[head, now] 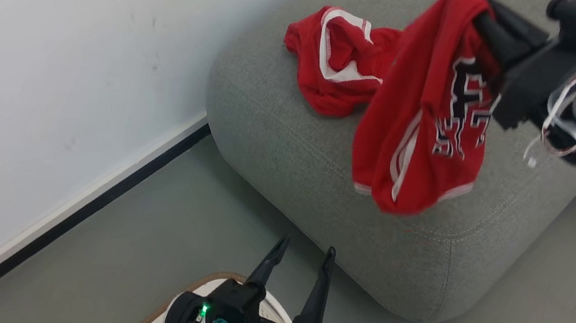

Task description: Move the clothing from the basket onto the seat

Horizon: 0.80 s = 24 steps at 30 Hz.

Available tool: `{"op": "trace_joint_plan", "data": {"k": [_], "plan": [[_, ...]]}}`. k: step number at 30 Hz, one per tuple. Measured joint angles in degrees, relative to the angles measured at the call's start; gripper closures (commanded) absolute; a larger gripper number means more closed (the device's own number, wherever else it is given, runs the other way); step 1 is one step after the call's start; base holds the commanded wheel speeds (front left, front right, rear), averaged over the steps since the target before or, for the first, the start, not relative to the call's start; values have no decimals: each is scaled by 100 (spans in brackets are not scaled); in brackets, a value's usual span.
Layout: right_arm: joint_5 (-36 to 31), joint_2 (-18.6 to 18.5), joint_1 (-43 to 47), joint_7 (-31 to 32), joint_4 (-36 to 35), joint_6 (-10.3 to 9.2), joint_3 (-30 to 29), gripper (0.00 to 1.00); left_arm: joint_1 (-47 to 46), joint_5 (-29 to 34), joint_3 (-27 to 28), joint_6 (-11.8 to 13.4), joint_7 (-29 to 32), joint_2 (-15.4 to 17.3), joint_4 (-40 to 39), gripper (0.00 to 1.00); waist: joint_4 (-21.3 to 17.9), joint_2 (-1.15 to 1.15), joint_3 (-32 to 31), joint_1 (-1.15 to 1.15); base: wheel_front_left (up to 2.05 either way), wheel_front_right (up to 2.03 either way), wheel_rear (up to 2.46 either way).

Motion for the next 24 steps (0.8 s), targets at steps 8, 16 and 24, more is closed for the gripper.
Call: {"op": "trace_joint_plan", "data": {"k": [8,16,24], "plan": [[-31,-307,-1474,104,475,47,-396,100,-372,169,153,116,113,120,-327,0,217,0,511,1,0,0,0],[-115,-721,-2382,177,918,46,-695,100,-754,286,259,175,258,227,-721,0,596,0,1080,2,0,0,0],[-100,-1305,-2985,199,1482,-64,-1070,100,-976,403,243,215,453,303,-1006,0,1104,1,1621,2,0,0,0]]}}
